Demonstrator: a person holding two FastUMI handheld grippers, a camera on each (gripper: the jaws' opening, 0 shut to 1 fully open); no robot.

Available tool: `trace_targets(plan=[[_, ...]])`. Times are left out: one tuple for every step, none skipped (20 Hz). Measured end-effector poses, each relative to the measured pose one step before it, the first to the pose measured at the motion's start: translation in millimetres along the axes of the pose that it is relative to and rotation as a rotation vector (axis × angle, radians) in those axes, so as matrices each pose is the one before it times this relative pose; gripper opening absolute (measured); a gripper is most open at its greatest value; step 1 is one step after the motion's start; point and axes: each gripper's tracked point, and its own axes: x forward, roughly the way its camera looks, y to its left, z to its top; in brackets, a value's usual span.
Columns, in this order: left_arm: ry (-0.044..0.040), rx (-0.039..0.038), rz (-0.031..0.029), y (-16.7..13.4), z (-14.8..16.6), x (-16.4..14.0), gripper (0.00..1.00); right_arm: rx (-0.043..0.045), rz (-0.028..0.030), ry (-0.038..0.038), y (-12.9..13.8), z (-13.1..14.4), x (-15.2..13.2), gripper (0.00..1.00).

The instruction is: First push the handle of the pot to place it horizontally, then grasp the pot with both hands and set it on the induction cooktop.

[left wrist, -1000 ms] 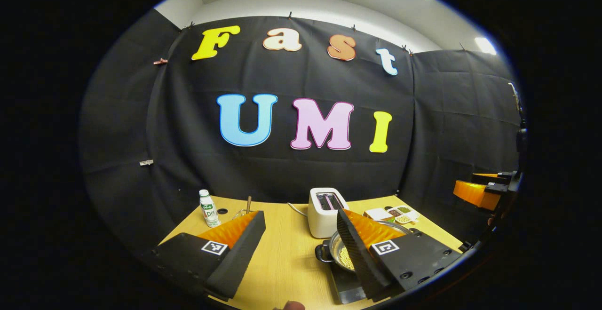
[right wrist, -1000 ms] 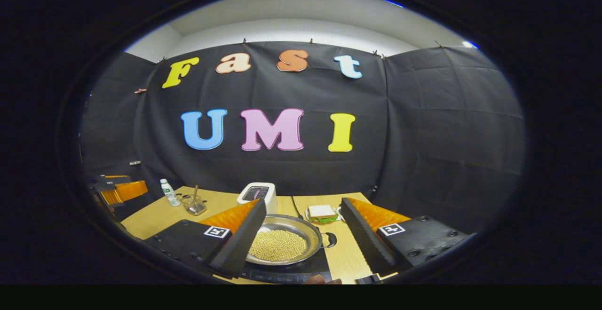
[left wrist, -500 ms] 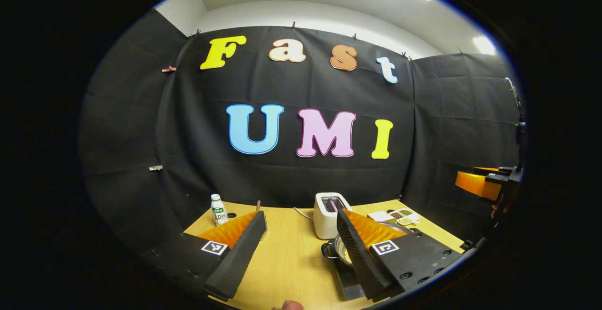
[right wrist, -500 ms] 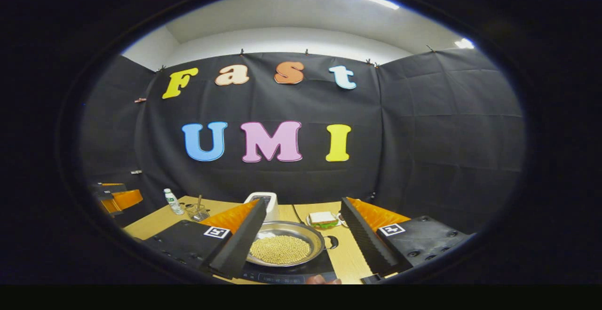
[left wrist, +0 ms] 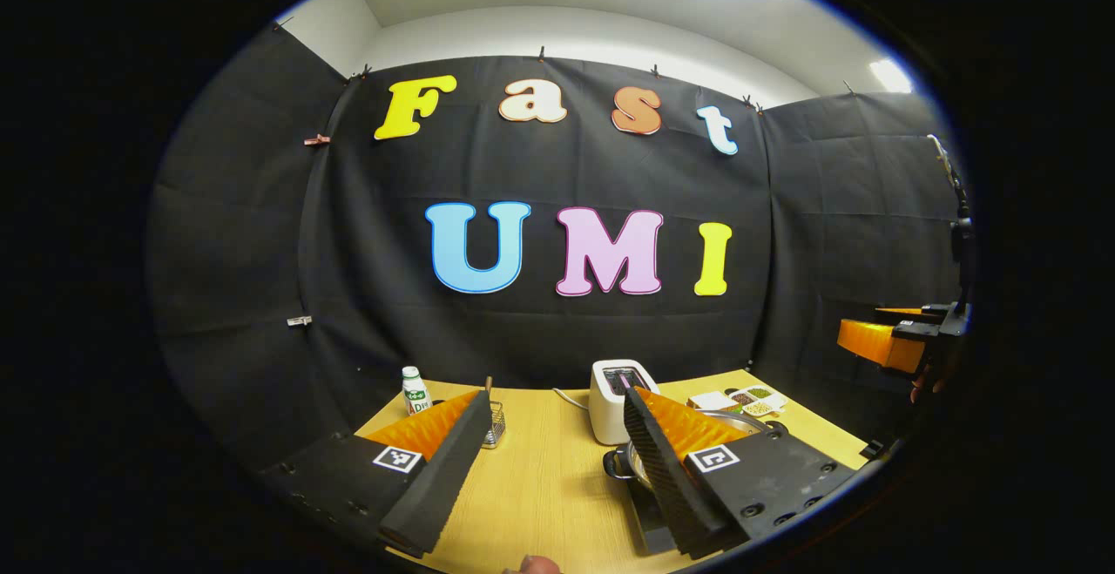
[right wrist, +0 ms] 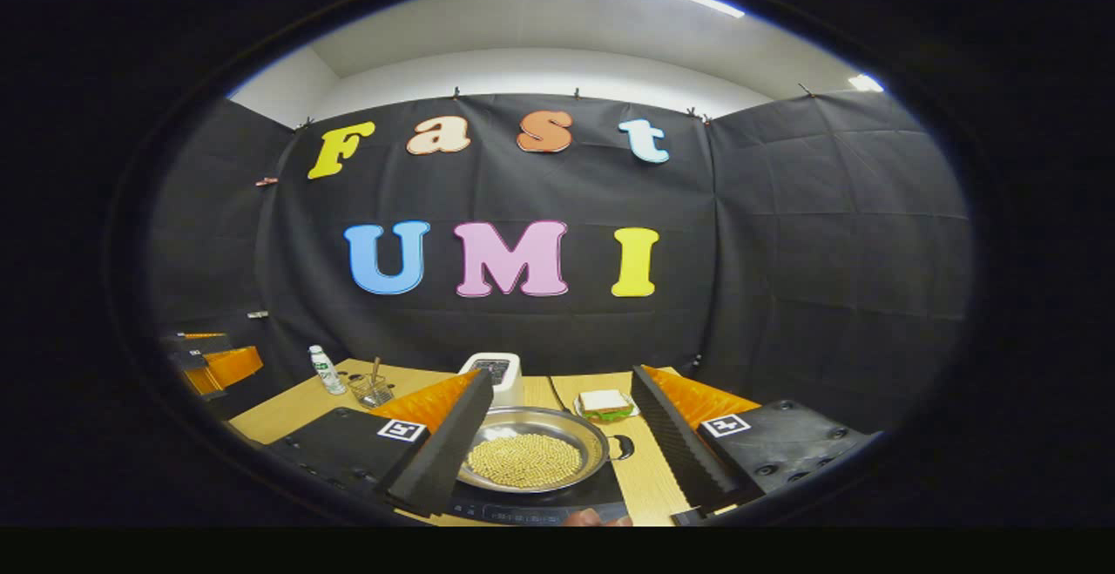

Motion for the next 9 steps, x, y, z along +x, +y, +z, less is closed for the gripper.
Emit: trace_targets(plan=[[-0.00109,0.00529,-0.0006,0.08,1.72,0.3,0.95,-0.00436,0.00126,0.00113,-0.3,-0.41,-0.05,0.99],[-0.00211,0.00391,-0.00087,-0.69,0.94,0.37,0.95,-0.00267,0.00127,0.00045,-0.18,-0.49,-0.09,0.99],[-0.0021,0.00247,-0.00046,-1.25,1.12,0.26,0.95,-0.00019,0.00136,0.00312,0.12,-0.57,-0.29,0.99],[-0.00071,0.00412,-0.00198,-1.5,-0.64,1.24,0.95,0.00005,0.0008,0.0031,-0.17,-1.11,-0.26,0.98],[-0.00181,0.00485,-0.00008,-0.85,1.05,0.14,0.95,-0.00287,-0.00022,0.00283,-0.19,-0.45,-0.02,0.98],[-0.00211,0.00391,-0.00151,-0.39,0.92,-0.81,0.95,-0.00165,0.00046,0.00332,0.19,-0.7,-0.08,0.98],[-0.00074,0.00178,0.00022,-0.69,0.99,-0.7,0.95,0.00024,0.00201,0.00323,0.83,-0.99,0.23,0.98],[0.00079,0.00208,0.0004,-1.28,-0.31,0.4,0.97,0.00104,0.00057,0.00034,-1.08,0.4,0.21,0.99],[0.00032,0.00103,0.00253,-0.66,0.92,-0.18,0.93,0.00066,0.00094,0.00088,-0.14,-0.16,0.69,0.98]])
